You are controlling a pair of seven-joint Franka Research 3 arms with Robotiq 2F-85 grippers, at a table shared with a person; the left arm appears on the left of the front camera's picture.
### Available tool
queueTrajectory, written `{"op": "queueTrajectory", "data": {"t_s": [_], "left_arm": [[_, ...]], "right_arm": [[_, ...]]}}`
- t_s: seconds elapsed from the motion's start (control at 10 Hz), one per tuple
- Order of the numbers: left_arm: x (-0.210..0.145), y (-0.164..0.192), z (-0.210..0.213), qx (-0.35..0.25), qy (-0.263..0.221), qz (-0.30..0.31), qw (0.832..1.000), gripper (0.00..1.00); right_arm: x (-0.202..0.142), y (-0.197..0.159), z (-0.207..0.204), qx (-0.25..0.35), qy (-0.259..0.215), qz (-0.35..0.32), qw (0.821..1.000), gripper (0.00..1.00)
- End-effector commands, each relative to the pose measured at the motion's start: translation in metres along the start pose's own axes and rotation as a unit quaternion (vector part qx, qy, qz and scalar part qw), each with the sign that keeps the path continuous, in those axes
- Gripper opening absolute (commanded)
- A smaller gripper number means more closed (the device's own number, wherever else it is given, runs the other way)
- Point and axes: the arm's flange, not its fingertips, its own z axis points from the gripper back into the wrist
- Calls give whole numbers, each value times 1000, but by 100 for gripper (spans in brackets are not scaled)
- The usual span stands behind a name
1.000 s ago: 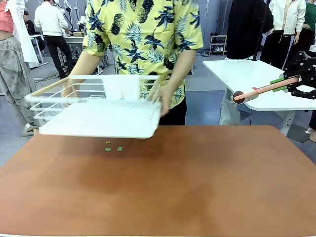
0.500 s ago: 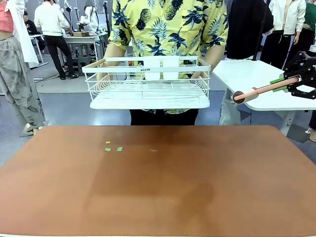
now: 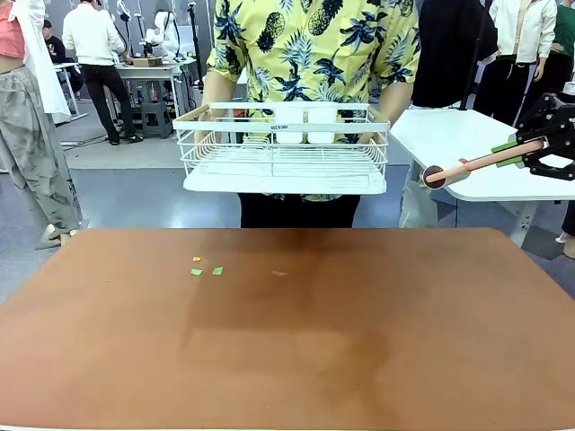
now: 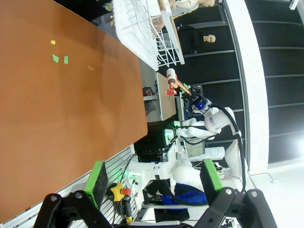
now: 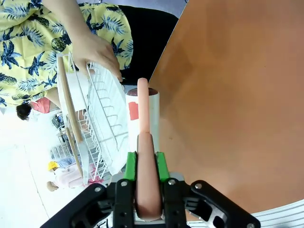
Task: Clean the table.
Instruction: Clean the table with the Lint Roller when the human lifts the Dish drying rack.
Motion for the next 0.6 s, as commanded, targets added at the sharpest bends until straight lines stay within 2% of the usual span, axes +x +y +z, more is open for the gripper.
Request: {"op": "queueTrajectory", "data": {"t_s": [0.0,0.4,0.5], "left_arm": [[-1,-1,2,-5,-1,-1,1000,100],[-1,-1,2,-5,-1,-1,1000,100],[-1,-1,2,-5,-1,-1,1000,100]], "right_arm": [[-1,1,-1,0,0,-1,1000,0],[-1,1,-1,0,0,-1,1000,0],[0,0,0,0,0,0,1000,21]]}}
